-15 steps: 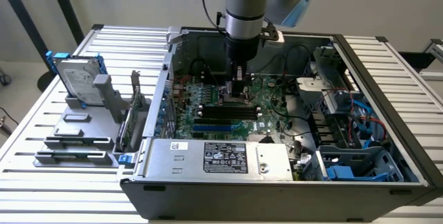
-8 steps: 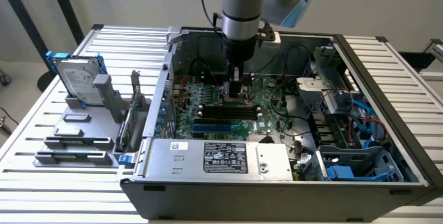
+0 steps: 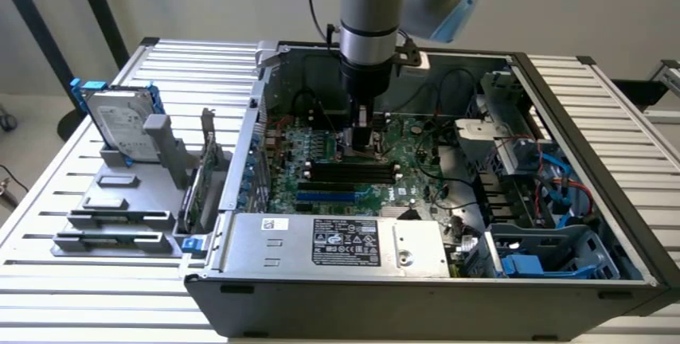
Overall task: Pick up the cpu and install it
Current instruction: 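Place the cpu into insertion slot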
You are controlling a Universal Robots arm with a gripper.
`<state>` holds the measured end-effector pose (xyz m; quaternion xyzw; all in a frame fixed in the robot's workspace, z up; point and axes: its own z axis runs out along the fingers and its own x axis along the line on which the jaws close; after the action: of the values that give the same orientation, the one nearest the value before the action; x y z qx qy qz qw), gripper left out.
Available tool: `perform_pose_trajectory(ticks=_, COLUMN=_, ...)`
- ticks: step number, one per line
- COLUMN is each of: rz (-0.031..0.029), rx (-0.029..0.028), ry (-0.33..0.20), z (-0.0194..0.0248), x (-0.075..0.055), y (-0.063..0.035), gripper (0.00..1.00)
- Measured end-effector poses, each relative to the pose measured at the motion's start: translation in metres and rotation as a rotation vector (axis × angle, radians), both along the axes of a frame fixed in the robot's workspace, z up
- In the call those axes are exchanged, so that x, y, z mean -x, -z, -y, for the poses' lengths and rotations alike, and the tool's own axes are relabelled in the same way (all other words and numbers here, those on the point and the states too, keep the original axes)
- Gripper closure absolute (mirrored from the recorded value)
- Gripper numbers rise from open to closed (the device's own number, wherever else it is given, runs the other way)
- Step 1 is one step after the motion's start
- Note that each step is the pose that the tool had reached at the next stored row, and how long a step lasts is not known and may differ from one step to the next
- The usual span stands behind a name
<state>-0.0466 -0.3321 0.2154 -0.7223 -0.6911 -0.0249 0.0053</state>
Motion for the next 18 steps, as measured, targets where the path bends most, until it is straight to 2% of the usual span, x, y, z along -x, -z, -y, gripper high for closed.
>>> perform_pose_trajectory(ticks=5, rz=0.0001, rx=0.0048, ry=0.000, z=-0.0025, x=0.0000, y=0.0032, gripper=0.45)
perform_pose_trajectory(ticks=12, rz=0.0010, rx=0.0105, ry=0.000, z=-0.0031, x=0.0000, y=0.0044, gripper=0.45)
perform_pose_trajectory(ticks=18, rz=0.0104, rx=0.0107, ry=-0.005, z=-0.0032, x=0.0000, y=0.0053, gripper=0.45)
